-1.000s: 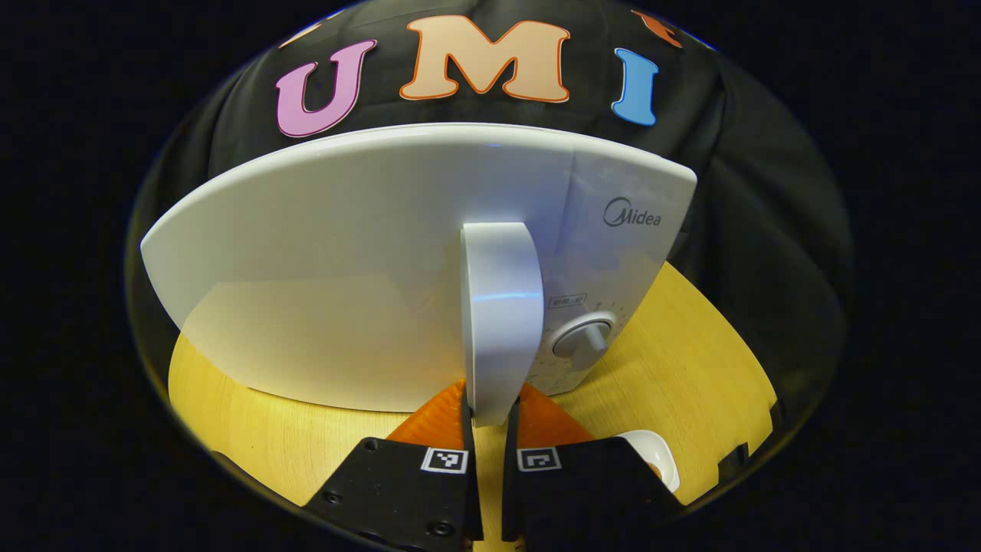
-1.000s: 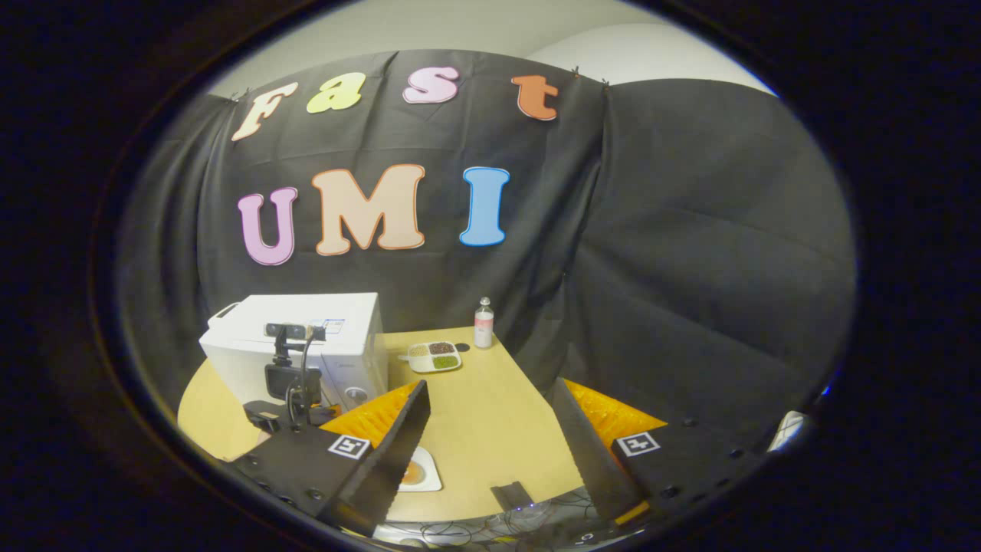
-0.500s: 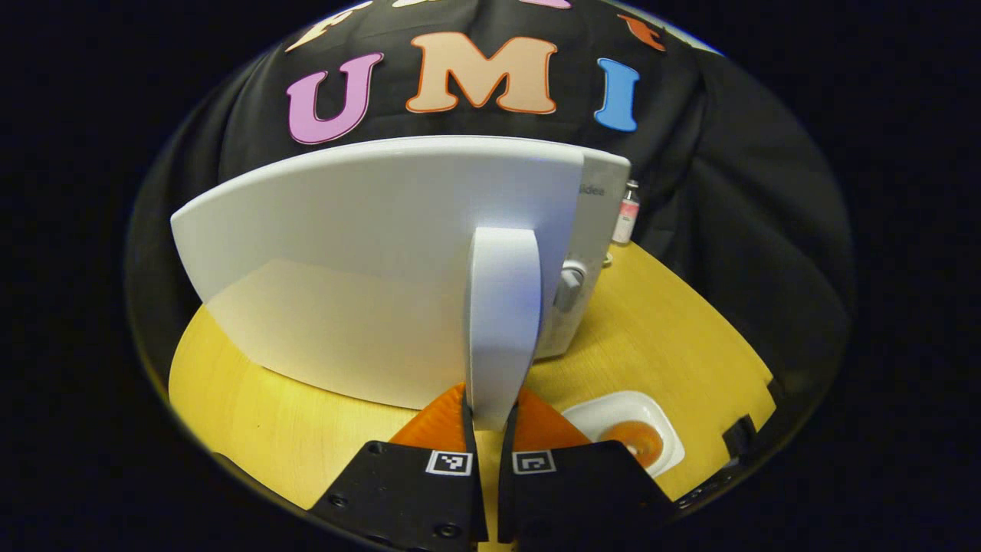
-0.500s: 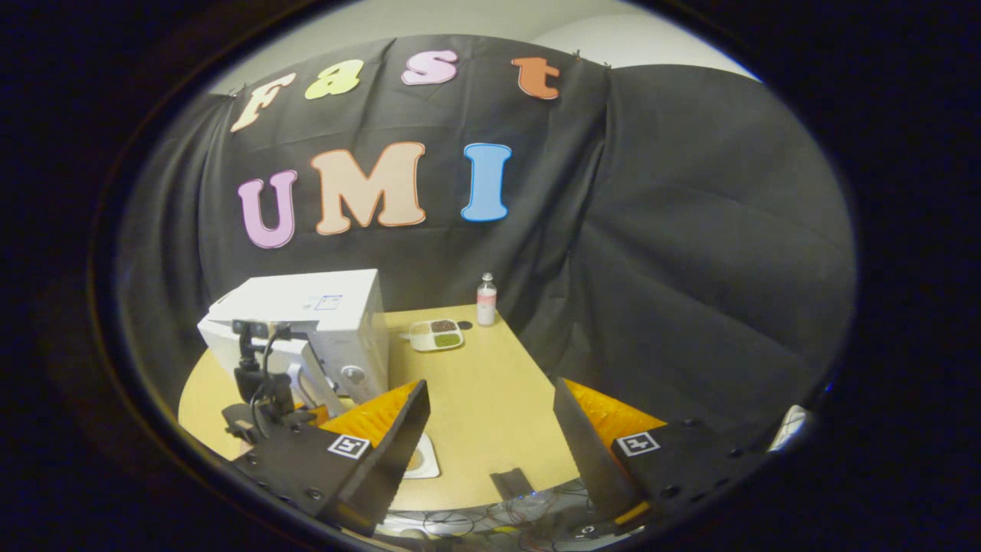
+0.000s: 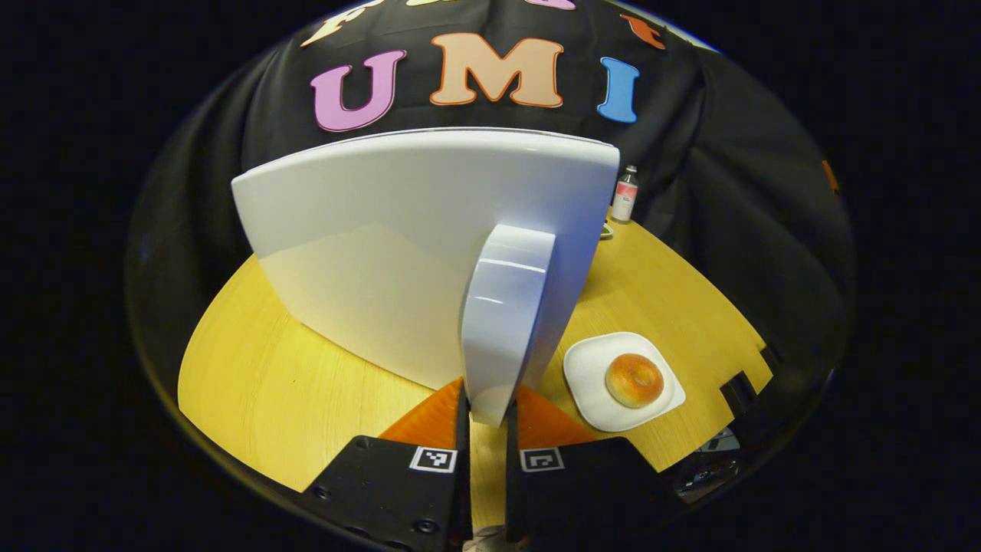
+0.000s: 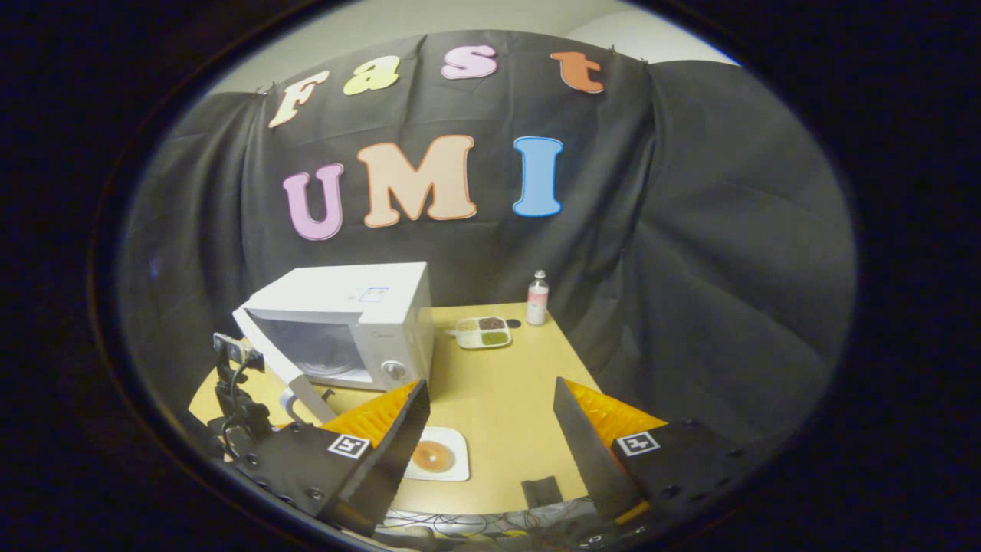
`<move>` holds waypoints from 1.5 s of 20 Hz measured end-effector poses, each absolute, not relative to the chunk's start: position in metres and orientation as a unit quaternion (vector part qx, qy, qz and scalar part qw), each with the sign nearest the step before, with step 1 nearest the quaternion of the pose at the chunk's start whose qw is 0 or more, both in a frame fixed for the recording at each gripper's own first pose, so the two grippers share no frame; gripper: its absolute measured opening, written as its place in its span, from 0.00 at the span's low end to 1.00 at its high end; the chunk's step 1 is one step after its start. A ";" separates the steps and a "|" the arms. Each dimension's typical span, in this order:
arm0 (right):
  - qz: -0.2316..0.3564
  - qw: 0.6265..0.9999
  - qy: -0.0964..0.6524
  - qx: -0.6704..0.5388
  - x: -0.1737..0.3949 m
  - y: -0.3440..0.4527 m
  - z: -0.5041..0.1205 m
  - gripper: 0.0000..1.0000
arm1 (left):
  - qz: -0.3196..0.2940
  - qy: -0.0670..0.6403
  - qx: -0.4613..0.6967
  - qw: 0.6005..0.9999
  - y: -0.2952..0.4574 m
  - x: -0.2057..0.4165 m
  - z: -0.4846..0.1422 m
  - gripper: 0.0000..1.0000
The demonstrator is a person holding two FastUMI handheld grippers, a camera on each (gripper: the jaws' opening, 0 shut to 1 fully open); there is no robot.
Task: Open the microwave oven with the left hand, put the food in, and close the microwave oven.
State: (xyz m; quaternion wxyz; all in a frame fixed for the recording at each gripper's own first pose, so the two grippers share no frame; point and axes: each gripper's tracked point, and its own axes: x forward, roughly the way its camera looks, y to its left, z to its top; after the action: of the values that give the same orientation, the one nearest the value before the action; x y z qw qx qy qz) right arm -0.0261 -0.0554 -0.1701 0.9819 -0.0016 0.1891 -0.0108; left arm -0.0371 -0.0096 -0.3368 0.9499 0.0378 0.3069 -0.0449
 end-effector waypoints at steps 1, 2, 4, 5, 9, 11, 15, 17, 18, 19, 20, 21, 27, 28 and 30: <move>-0.003 0.981 0.192 -0.004 -0.024 -0.052 -0.173 0.98 | -0.036 0.308 0.029 0.950 -0.002 -0.043 -0.336 0.20; 0.003 0.981 0.196 -0.006 -0.023 -0.049 -0.177 0.98 | -0.025 0.308 0.018 0.951 0.006 -0.049 -0.335 0.24; 0.014 0.979 0.203 -0.008 -0.020 -0.042 -0.183 0.98 | -0.005 0.310 -0.007 0.951 0.021 -0.060 -0.333 0.26; 0.018 0.978 0.206 -0.009 -0.019 -0.038 -0.185 0.98 | 0.006 0.309 -0.018 0.951 0.029 -0.064 -0.333 0.42; 0.028 0.976 0.214 -0.007 -0.016 -0.024 -0.191 0.97 | 0.044 0.315 -0.043 0.947 0.064 -0.085 -0.330 0.89; 0.029 0.976 0.217 -0.010 -0.014 -0.017 -0.194 0.97 | 0.052 0.318 -0.042 0.946 0.076 -0.095 -0.328 1.00; 0.026 0.974 0.224 -0.014 -0.010 -0.003 -0.201 0.97 | 0.074 0.320 -0.024 0.944 0.110 -0.119 -0.316 1.00; 0.025 0.973 0.228 -0.016 -0.008 0.006 -0.206 0.97 | 0.085 0.323 -0.027 0.942 0.126 -0.129 -0.312 1.00; 0.024 0.972 0.231 -0.018 -0.007 0.009 -0.210 0.97 | 0.090 0.323 -0.029 0.942 0.135 -0.134 -0.309 1.00; 0.022 0.971 0.236 -0.021 -0.006 0.013 -0.214 0.97 | 0.094 0.323 -0.029 0.941 0.143 -0.139 -0.307 1.00; 0.020 0.970 0.241 -0.025 -0.005 0.016 -0.220 0.97 | 0.098 0.325 -0.028 0.940 0.152 -0.145 -0.305 1.00; 0.017 0.969 0.246 -0.027 -0.003 0.020 -0.225 0.97 | 0.104 0.326 -0.028 0.939 0.164 -0.151 -0.304 1.00; 0.011 0.963 0.269 -0.024 0.005 0.046 -0.260 1.00 | 0.121 0.331 -0.075 0.933 0.214 -0.179 -0.299 1.00; 0.008 0.962 0.272 -0.023 0.007 0.049 -0.269 1.00 | 0.124 0.329 -0.084 0.932 0.221 -0.183 -0.298 1.00; 0.004 0.958 0.285 -0.027 0.009 0.052 -0.287 1.00 | 0.131 0.327 -0.103 0.930 0.234 -0.190 -0.297 1.00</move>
State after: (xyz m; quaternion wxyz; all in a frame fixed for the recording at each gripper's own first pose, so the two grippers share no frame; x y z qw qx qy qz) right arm 0.0087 0.0518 -0.2865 0.9581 -0.0272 0.2851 0.0043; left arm -0.1900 0.2343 -0.2966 0.9303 -0.1035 0.3266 0.1309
